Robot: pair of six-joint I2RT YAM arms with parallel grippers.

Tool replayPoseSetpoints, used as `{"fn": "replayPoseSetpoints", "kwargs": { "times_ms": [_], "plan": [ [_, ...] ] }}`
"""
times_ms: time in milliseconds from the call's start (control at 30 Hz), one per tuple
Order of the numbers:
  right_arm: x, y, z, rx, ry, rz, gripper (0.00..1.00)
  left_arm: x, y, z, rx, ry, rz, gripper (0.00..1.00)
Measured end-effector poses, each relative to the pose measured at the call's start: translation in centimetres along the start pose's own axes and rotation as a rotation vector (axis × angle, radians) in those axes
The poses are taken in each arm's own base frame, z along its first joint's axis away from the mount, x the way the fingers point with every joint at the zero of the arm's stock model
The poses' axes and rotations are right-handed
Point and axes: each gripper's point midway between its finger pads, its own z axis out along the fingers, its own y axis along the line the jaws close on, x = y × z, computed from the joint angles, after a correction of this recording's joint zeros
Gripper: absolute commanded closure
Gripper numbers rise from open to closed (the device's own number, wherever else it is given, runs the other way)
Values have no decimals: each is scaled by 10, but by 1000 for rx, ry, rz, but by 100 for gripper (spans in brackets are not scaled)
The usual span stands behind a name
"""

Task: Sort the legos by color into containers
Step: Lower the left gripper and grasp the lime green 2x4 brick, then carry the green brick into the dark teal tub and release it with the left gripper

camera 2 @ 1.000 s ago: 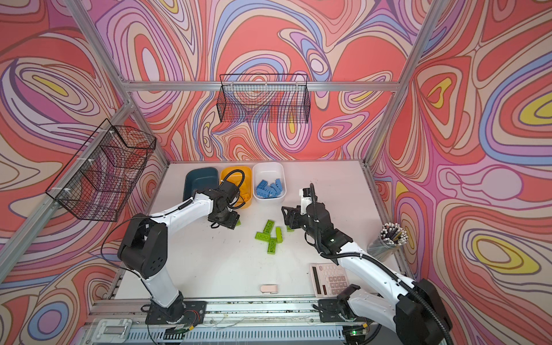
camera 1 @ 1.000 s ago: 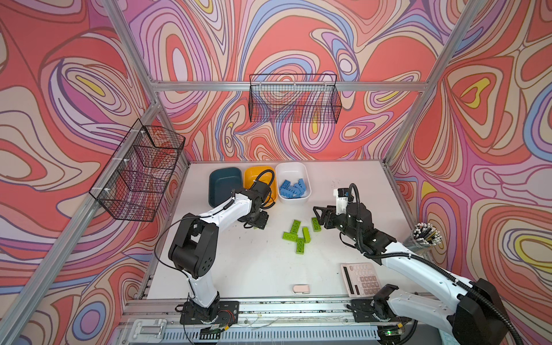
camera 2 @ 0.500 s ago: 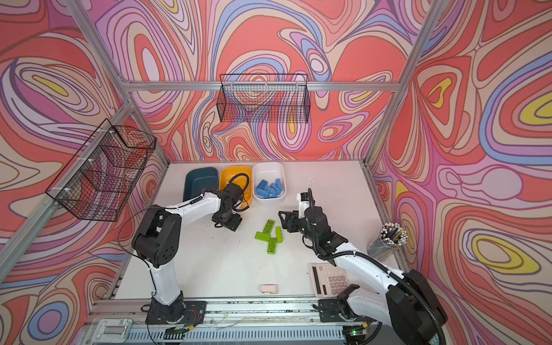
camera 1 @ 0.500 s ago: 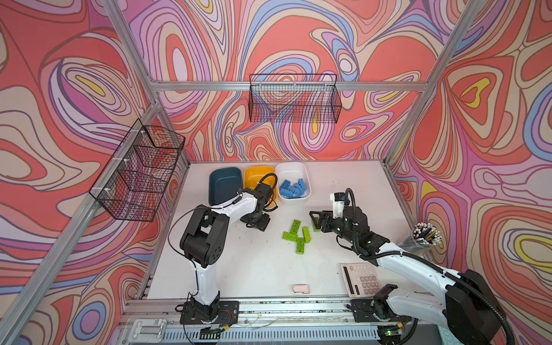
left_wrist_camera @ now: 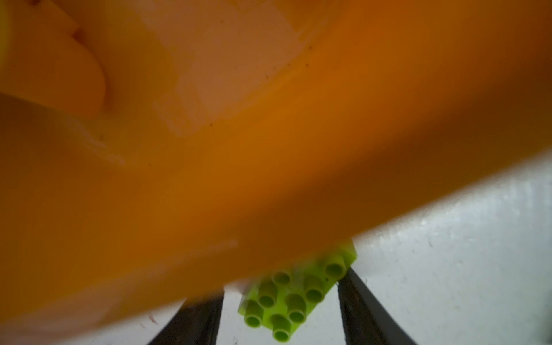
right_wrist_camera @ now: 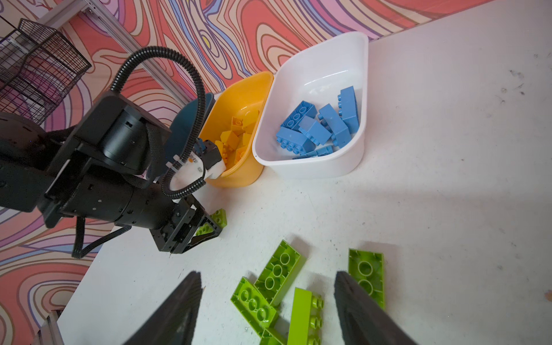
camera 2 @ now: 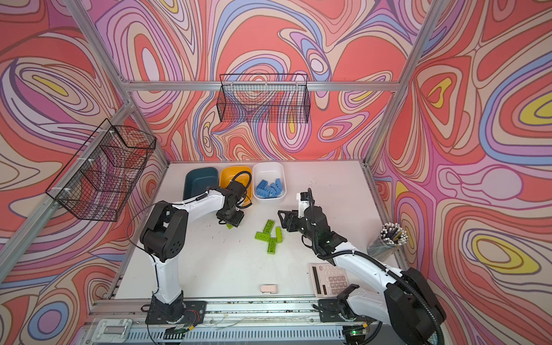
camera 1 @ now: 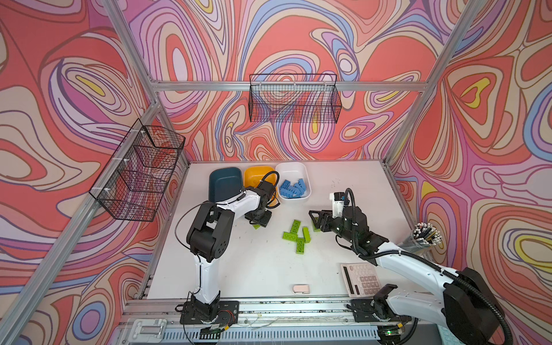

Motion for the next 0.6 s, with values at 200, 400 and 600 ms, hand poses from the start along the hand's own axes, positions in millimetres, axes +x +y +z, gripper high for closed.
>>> {"fn": "replayPoseSetpoints", "kwargs": {
  "times_ms": [200,400,600],
  "plan": [
    [0,0,0,0,1,0,26,-1,-6,2,33,-7,-25,65],
    [1,0,1,1,2,1,26,0,-10,2,53,-28,-58,73],
    [1,-1,1,2,4,1,26,3,-13,0,59,-47,-87,76]
  ]
}}
